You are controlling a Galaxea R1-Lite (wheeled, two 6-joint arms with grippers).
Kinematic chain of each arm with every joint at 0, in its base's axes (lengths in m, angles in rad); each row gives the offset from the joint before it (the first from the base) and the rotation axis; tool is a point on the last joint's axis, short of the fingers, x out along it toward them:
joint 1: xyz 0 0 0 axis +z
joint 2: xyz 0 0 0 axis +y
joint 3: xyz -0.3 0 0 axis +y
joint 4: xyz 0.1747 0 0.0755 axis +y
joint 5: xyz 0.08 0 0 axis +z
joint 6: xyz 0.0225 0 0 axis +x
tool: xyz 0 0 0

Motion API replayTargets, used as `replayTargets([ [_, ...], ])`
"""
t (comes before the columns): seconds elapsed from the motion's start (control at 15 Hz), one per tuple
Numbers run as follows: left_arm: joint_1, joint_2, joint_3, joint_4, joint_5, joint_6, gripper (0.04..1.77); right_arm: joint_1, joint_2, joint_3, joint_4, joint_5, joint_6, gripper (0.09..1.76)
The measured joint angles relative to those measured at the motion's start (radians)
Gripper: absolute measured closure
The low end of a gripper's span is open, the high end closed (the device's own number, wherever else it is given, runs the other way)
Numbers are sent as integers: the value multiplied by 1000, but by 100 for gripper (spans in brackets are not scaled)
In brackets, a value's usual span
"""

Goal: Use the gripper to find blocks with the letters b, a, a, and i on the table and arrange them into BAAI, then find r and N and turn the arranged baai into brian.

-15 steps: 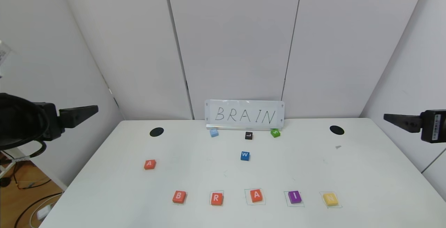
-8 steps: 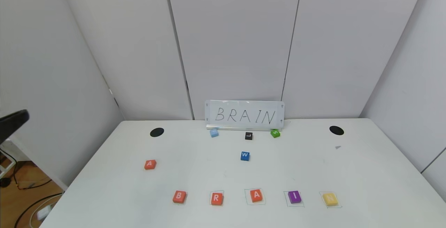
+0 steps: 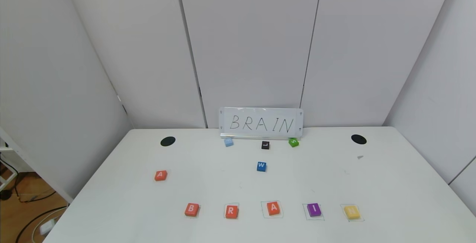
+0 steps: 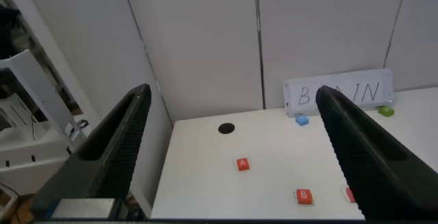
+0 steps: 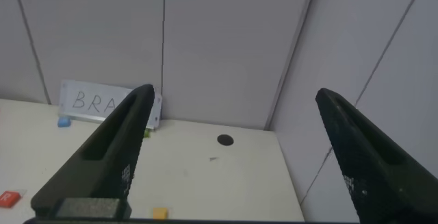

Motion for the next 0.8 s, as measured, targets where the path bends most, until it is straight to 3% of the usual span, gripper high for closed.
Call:
replayTargets([
  [0.27, 17, -123, 23, 5, -4, 11, 9, -36, -141, 1, 19, -6, -21, 15],
  [0.6, 3, -263, 98, -3, -7, 20, 9, -14, -297, 10, 116, -14, -21, 15],
  [0.8, -4, -350, 161, -18, -24, 15, 9, -4, -383, 25, 93, -22, 1, 15],
])
